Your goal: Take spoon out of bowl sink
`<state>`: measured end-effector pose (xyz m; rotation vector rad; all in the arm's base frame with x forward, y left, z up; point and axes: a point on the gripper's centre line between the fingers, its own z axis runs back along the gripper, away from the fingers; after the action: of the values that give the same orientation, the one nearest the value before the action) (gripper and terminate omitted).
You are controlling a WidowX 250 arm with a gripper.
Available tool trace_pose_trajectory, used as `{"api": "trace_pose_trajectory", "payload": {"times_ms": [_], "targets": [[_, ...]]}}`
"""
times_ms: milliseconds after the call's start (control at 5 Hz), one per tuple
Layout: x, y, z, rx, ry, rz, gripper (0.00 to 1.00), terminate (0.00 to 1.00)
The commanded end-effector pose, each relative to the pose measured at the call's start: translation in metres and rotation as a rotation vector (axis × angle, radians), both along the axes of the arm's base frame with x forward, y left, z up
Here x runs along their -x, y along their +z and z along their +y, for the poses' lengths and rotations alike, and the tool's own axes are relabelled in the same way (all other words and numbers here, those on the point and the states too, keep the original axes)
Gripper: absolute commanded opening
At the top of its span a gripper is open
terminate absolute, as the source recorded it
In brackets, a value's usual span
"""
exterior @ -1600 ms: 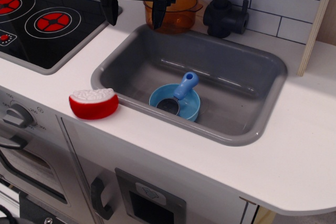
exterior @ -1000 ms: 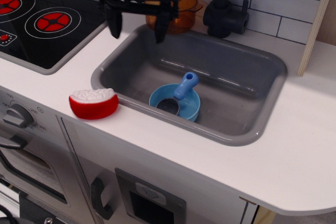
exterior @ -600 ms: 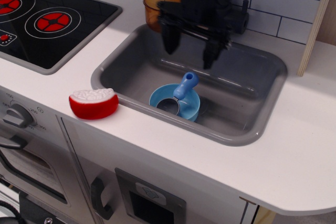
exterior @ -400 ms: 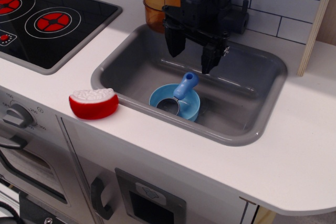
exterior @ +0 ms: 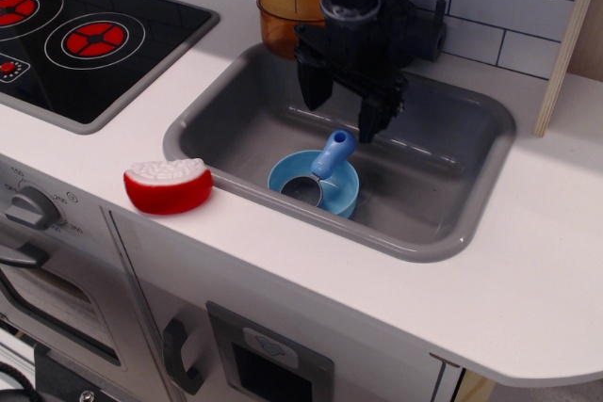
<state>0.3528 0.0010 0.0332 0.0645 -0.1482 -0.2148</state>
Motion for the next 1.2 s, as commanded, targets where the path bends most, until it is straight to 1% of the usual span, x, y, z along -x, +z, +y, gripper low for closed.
{"api": "trace_pose_trajectory", "payload": {"times_ms": [0, 200, 400, 600, 800, 1000], "targets": [[0.008, -0.003, -0.005, -0.004, -0.011, -0.042, 1.0, 0.0], [0.009, -0.012, -0.005, -0.032, 0.003, -0.055, 1.0, 0.0], [0.009, -0.015, -0.006, -0.041, 0.016, -0.063, 1.0, 0.0], [0.009, -0.015, -0.006, -0.04, 0.038, -0.045, 0.0, 0.0], [0.009, -0.005, -0.004, -0.004, 0.042, -0.037, 0.0, 0.0], [0.006, 0.012, 0.002, 0.016, 0.059, -0.054, 0.0, 0.0]]}}
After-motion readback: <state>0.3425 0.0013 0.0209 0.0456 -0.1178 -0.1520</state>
